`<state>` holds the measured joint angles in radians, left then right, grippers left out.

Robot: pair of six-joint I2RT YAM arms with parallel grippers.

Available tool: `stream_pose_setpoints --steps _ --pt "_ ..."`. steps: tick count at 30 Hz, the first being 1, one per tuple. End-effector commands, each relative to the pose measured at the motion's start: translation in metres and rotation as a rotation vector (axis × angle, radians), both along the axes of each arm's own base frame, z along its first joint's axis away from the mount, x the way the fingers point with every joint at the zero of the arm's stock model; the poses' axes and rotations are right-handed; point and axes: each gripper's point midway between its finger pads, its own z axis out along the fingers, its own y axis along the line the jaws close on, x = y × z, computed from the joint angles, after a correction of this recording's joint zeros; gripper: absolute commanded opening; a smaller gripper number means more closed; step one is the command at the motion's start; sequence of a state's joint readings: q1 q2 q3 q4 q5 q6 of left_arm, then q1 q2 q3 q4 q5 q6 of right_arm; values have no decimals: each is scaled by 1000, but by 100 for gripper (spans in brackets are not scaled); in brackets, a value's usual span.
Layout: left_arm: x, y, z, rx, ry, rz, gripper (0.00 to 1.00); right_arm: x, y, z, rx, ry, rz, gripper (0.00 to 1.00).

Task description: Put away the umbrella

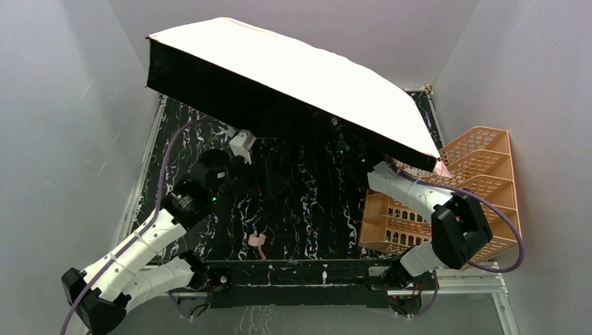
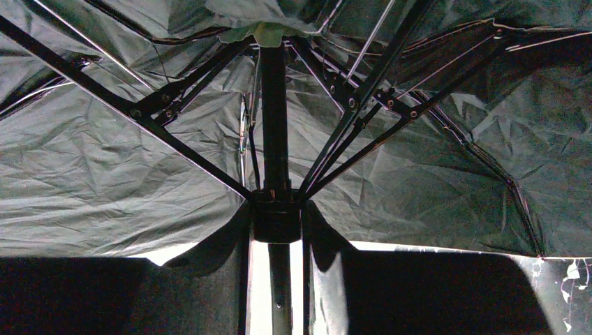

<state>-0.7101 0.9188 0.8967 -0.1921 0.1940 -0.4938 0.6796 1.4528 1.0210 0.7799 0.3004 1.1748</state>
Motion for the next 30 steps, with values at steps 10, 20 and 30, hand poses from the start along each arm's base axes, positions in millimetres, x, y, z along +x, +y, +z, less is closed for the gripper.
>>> stream_pose_setpoints --steps 10,20,30 --pt "-37 14 -26 30 109 -61 41 5 -13 44 120 -85 19 0" --pt "-30 9 -34 31 110 -55 15 6 -14 40 113 -74 33 0" --pt "6 5 -2 -8 3 60 0 -4 -11 21 83 -98 147 0"
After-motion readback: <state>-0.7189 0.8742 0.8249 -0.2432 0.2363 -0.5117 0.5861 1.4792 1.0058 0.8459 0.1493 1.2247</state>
